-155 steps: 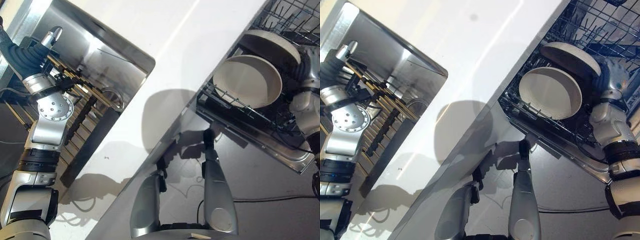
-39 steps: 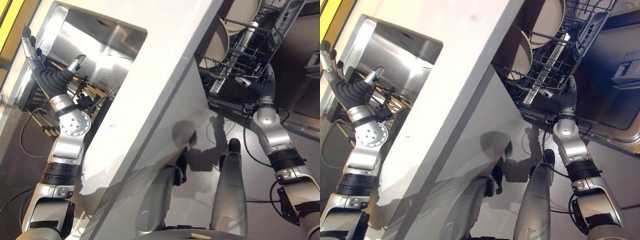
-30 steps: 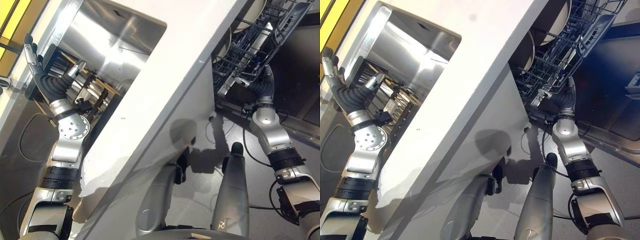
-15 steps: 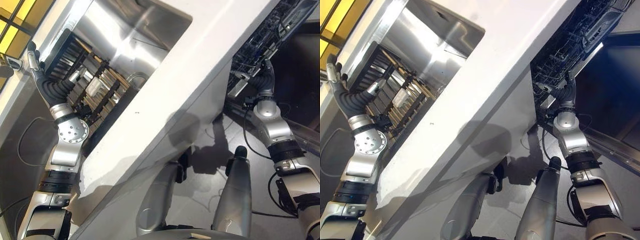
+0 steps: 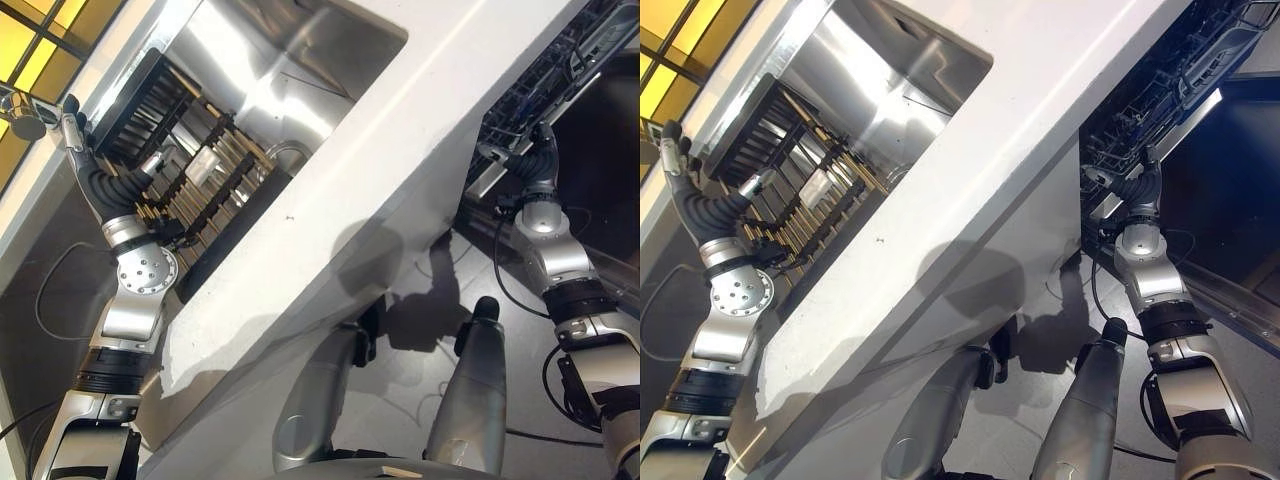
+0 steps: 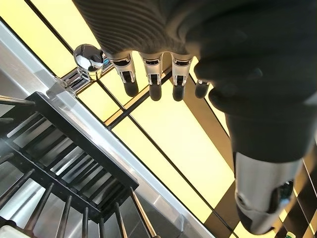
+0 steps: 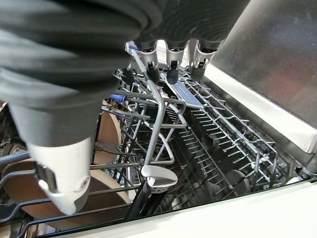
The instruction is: Pick up plates and place into dishwasher.
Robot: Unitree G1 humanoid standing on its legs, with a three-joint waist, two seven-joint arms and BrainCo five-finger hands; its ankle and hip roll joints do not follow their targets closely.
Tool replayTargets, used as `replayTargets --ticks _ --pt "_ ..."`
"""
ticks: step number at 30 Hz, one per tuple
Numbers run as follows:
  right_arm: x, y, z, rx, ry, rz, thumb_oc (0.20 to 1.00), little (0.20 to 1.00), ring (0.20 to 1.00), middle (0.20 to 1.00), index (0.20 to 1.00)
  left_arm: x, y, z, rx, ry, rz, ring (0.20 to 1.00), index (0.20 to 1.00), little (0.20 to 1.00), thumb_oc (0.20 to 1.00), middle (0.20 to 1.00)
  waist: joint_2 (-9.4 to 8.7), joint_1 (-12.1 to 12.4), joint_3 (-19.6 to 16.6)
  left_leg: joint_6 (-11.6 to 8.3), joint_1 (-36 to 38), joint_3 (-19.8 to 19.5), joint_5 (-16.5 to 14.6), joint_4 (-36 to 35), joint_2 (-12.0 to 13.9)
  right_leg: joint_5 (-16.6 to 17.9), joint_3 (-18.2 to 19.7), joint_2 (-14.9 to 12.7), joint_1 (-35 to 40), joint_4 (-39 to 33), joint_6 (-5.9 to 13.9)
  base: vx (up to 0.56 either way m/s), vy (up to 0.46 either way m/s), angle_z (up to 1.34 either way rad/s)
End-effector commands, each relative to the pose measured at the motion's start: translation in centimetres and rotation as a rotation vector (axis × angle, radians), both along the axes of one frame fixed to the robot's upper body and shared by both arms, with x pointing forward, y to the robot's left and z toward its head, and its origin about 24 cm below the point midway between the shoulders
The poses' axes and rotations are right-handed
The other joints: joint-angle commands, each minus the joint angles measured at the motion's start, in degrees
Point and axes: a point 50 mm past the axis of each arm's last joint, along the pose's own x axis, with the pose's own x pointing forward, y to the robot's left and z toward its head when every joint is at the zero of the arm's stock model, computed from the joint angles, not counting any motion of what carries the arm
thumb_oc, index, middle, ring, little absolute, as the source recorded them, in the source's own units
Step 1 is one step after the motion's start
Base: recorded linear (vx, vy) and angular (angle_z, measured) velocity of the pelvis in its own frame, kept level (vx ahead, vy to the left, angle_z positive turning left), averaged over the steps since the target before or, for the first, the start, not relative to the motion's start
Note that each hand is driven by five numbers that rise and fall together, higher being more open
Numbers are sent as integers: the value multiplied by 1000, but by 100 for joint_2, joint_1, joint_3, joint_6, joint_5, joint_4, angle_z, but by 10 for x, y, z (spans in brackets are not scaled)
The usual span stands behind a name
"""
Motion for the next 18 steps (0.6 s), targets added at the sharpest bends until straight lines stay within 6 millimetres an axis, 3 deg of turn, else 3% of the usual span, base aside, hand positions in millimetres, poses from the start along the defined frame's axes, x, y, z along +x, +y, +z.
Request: replayTargets --ticks 1,18 --pt "5 53 115 -72 -416 187 1000 1000 1000 1000 1000 -9 1 27 -11 -133 -25 1000 1000 1000 1000 1000 338 16 410 29 73 343 617 -746 43 66 424 -71 571 -468 -229 -65 -47 -2" --pt "-18 10 68 -186 -275 -103 1000 1000 1000 1000 1000 -9 5 31 -2 -170 16 1000 1000 1000 1000 1000 23 -558 410 -67 319 499 694 -1077 295 374 626 161 743 -1133 -123 -70 -39 -12"
